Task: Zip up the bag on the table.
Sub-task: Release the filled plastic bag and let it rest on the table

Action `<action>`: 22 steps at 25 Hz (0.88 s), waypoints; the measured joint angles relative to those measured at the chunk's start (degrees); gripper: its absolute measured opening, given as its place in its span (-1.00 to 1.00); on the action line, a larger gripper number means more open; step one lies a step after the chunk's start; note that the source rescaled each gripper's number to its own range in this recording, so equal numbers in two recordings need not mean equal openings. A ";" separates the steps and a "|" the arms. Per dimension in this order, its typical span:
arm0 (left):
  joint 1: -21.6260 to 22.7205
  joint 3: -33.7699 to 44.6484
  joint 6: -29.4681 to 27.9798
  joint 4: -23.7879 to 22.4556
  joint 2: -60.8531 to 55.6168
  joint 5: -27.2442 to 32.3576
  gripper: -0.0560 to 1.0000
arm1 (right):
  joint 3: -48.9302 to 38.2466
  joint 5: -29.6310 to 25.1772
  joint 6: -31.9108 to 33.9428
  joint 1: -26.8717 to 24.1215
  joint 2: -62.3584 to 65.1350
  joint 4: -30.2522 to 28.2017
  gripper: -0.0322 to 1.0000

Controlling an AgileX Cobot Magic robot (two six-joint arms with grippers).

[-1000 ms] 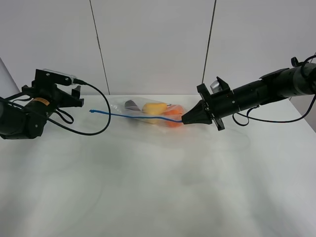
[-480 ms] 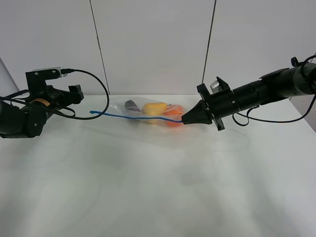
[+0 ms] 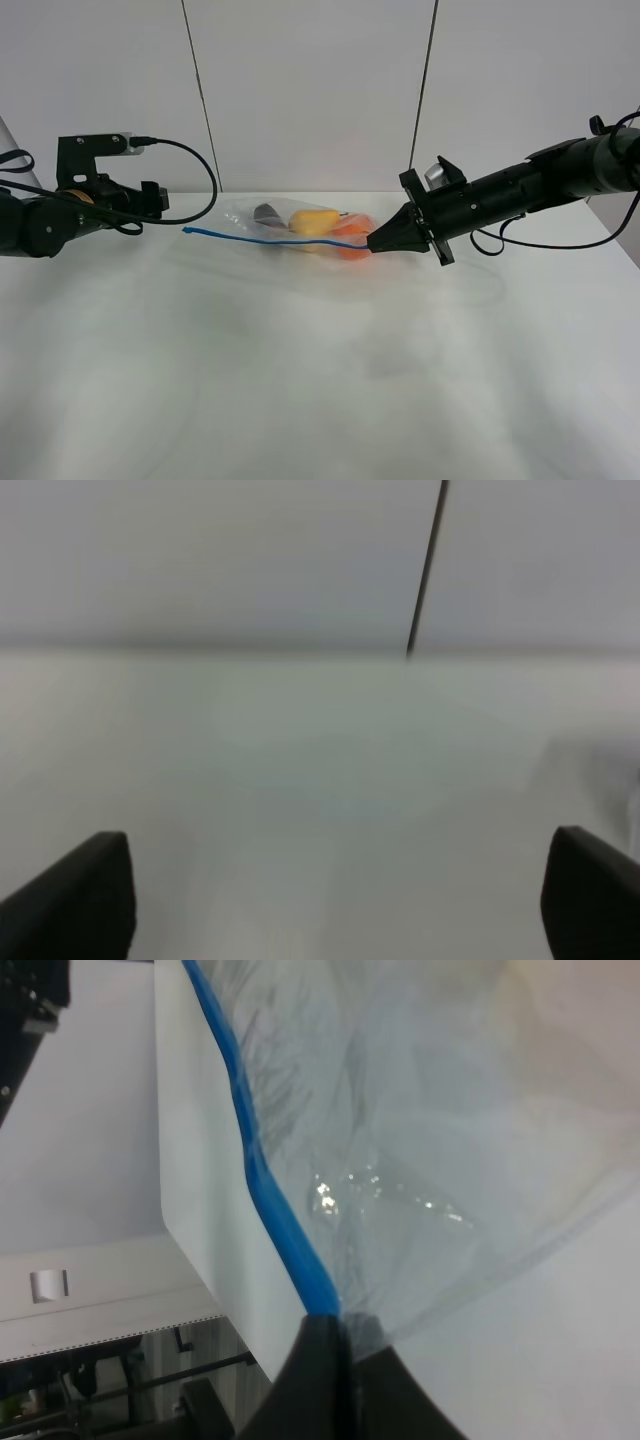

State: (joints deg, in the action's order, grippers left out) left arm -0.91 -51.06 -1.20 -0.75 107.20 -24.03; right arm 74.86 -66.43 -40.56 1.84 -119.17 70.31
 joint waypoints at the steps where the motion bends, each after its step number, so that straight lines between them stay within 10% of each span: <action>1: 0.00 -0.73 0.00 0.00 -0.22 3.62 0.82 | 0.00 0.00 0.00 0.00 0.00 0.00 -0.94; 14: 0.00 -26.87 2.31 0.00 -0.48 69.60 0.82 | 0.00 -0.18 0.00 0.00 0.00 0.00 -0.94; 22: 0.00 -36.29 4.31 0.00 -1.09 88.65 0.93 | 0.00 -1.25 0.00 0.00 0.00 0.00 -0.94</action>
State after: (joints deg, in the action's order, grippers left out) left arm -0.91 -87.36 3.12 -0.75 106.11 64.63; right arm 74.86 -67.68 -40.56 1.84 -119.17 70.31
